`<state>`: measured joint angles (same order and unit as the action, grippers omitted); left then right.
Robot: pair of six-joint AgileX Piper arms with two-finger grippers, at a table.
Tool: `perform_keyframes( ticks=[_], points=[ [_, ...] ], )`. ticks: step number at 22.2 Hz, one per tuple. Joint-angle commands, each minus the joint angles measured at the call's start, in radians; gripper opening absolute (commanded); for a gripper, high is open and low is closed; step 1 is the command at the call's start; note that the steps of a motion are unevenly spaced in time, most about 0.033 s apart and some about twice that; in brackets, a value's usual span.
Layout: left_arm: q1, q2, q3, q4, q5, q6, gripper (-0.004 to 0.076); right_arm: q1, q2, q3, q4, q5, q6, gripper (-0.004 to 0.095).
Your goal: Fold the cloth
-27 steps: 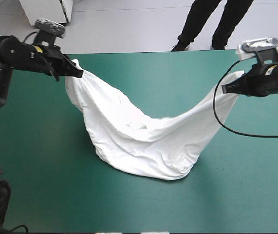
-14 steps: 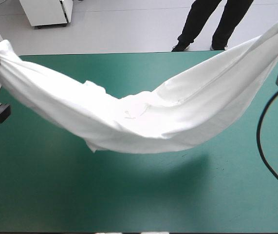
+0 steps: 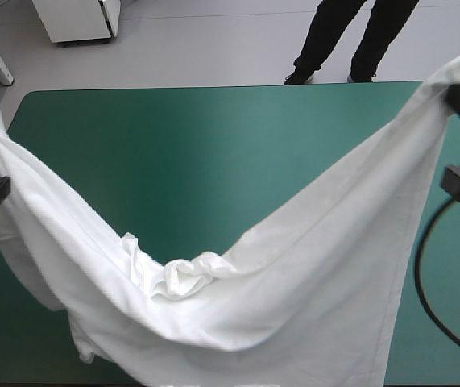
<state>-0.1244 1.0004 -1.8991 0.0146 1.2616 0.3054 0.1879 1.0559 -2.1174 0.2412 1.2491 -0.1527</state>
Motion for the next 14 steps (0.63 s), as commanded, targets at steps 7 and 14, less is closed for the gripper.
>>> perform_keyframes(
  ticks=[7, 14],
  points=[
    [-0.004, 0.519, 0.039, 0.025, -0.135, -0.008, -0.0022, 0.002, 0.276, 0.481, -0.113, -0.137, 0.005, -0.0015],
    [-0.004, 0.958, -0.254, -0.139, -0.118, -0.011, -0.0022, -0.002, 0.508, 0.481, -0.151, -0.251, -0.042, -0.0017]
  ],
)
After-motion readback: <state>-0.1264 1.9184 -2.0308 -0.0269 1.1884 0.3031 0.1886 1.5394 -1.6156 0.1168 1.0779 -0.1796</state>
